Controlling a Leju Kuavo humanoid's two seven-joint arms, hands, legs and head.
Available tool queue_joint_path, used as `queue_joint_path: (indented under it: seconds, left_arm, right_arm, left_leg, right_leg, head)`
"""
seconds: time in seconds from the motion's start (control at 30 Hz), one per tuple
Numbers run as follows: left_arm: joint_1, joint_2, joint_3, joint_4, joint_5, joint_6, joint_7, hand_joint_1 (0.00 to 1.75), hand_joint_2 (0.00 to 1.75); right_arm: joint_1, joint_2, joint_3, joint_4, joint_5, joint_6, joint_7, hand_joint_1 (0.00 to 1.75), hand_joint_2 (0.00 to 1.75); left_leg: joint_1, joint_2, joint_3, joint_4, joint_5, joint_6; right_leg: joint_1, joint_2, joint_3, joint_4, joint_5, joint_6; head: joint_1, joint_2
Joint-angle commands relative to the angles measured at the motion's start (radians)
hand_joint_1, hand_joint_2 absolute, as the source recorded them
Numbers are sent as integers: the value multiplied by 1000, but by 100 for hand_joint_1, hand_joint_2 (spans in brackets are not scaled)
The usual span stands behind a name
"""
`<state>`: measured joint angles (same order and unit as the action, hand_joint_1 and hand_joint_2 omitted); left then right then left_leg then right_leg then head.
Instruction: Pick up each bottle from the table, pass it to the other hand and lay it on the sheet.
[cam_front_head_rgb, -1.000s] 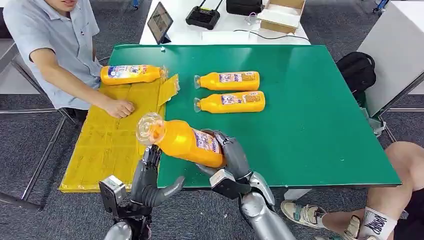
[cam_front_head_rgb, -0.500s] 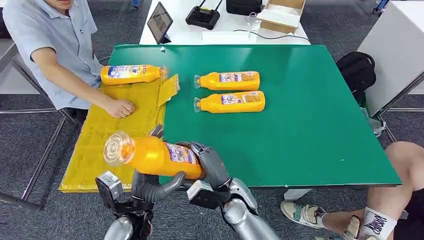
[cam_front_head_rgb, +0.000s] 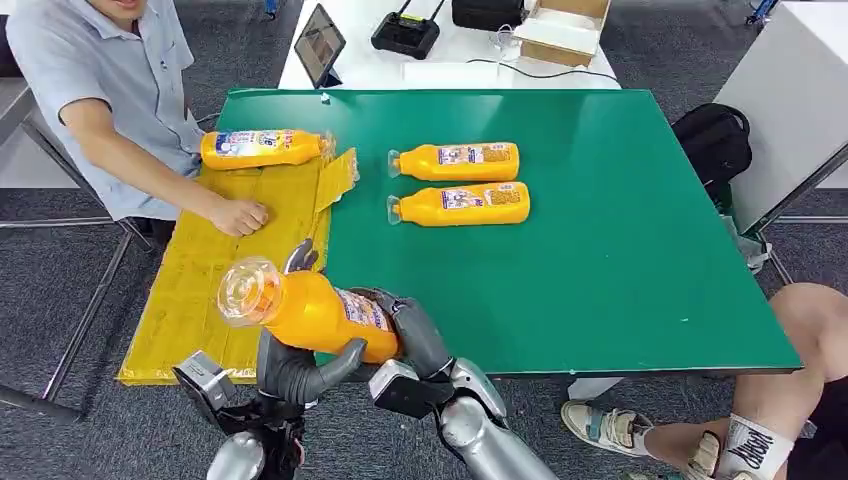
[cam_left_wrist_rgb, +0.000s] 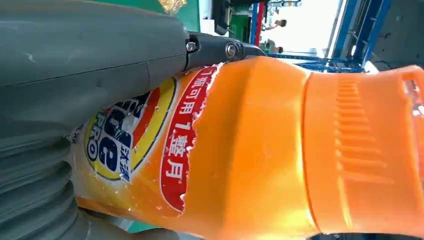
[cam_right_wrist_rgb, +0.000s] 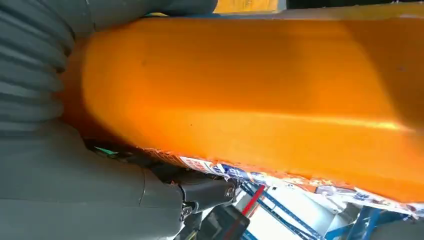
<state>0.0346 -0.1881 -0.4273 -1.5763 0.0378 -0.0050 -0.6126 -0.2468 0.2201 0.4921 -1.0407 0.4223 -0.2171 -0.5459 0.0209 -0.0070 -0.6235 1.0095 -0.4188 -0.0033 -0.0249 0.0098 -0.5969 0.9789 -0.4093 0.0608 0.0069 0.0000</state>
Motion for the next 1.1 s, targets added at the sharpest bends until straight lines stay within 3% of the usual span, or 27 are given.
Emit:
queue_joint_path:
  seconds: [0.03,0.23,0.27,0.3,0.37,0.4,0.67,0.87,0.97,1.03,1.1]
  left_arm:
    - [-63,47,-47,105,15,-70,98,175,175]
    - [-67,46,-46,117,15,-71,90,175,175]
    - [-63,39,-37,116,10,-69,103,175,175]
    - [-63,37,-33,119,7,-65,109,175,175]
    - [-60,30,-16,128,-8,-32,131,175,175]
    - [-57,28,-11,125,-15,-18,127,175,175]
    - [-47,43,1,109,7,-46,134,175,175]
    - [-77,45,91,115,-45,86,143,175,175]
    - [-106,62,145,128,-153,211,136,175,175]
    - [-149,86,199,153,-346,388,121,175,175]
    - [-187,101,252,177,-403,412,137,175,175]
  right_arm:
    - [-65,-13,53,124,49,-19,14,138,175]
    - [-67,-11,53,129,49,-20,12,138,175]
    - [-64,-10,48,128,57,-40,8,21,175]
    - [-62,-9,44,123,61,-53,9,0,175]
    - [-49,-4,31,111,101,-128,11,0,175]
    - [-45,-1,26,107,98,-139,11,0,0]
    - [-31,-9,16,85,105,-218,-19,0,0]
    - [-8,-11,18,80,123,-269,-27,0,0]
    - [12,-16,13,63,120,-290,-34,0,0]
    - [32,-26,9,39,125,-314,-46,0,0]
    - [59,-41,3,-5,131,-333,-59,0,0]
  left_leg:
    - [0,0,6,-1,-1,1]
    - [0,0,3,-1,0,1]
    - [0,0,5,-1,-1,1]
    - [0,0,3,-1,-1,1]
    - [0,0,4,-1,-1,1]
    - [0,0,3,-1,-1,1]
    - [0,0,4,-1,-1,1]
    - [0,0,4,-1,-1,1]
    - [0,-1,3,-1,0,1]
    - [1,-1,6,-2,-1,1]
    - [0,-1,5,-2,-1,1]
  right_leg:
    - [1,-1,6,-2,-1,-4]
    - [0,-1,3,-1,0,-2]
    - [1,-1,5,-1,-1,-3]
    - [1,-1,3,-1,-1,-2]
    - [1,-1,4,-1,-1,-2]
    - [0,-1,3,-1,-1,-2]
    - [0,-1,3,-1,-1,-2]
    - [1,-1,4,-1,-1,-3]
    - [1,-2,2,-1,-1,-2]
    - [2,-3,6,-1,-2,-4]
    - [1,-2,5,-1,-1,-4]
  head:
    - [0,0]
    - [0,0]
    - [0,0]
    - [0,0]
    - [0,0]
    - [0,0]
    - [0,0]
    - [0,0]
    - [0,0]
    - [0,0]
    - [0,0]
